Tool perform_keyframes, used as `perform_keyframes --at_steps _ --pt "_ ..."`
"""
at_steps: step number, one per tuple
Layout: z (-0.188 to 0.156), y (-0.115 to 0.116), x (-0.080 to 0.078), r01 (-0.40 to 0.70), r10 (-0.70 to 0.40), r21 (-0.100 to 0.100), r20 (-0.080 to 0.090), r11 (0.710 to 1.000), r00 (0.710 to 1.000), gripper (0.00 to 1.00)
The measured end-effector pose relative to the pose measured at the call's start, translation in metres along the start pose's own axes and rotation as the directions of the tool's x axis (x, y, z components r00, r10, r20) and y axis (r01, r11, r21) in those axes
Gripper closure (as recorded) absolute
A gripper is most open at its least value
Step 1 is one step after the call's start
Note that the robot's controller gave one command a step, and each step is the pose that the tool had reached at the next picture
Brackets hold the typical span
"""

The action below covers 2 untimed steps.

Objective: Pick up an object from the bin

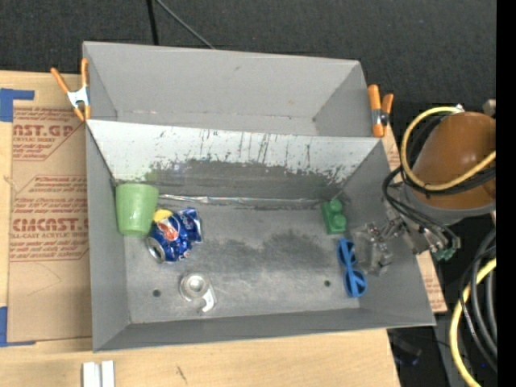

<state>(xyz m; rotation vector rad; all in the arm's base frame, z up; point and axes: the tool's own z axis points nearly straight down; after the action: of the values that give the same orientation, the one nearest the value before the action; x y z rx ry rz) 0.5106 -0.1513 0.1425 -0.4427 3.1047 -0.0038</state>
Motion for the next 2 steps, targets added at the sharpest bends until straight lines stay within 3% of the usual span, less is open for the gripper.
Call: perform_keyframes --at_steps 1,2 --pt "0.002 0.001 0.001 -0.002 0.002 -0.003 -0.003 1.000 1.000 0.00" --pt "0.077 -0.001 -0.017 0.007 -0.007 -0.008 -0.008 1.000 1.000 0.00"
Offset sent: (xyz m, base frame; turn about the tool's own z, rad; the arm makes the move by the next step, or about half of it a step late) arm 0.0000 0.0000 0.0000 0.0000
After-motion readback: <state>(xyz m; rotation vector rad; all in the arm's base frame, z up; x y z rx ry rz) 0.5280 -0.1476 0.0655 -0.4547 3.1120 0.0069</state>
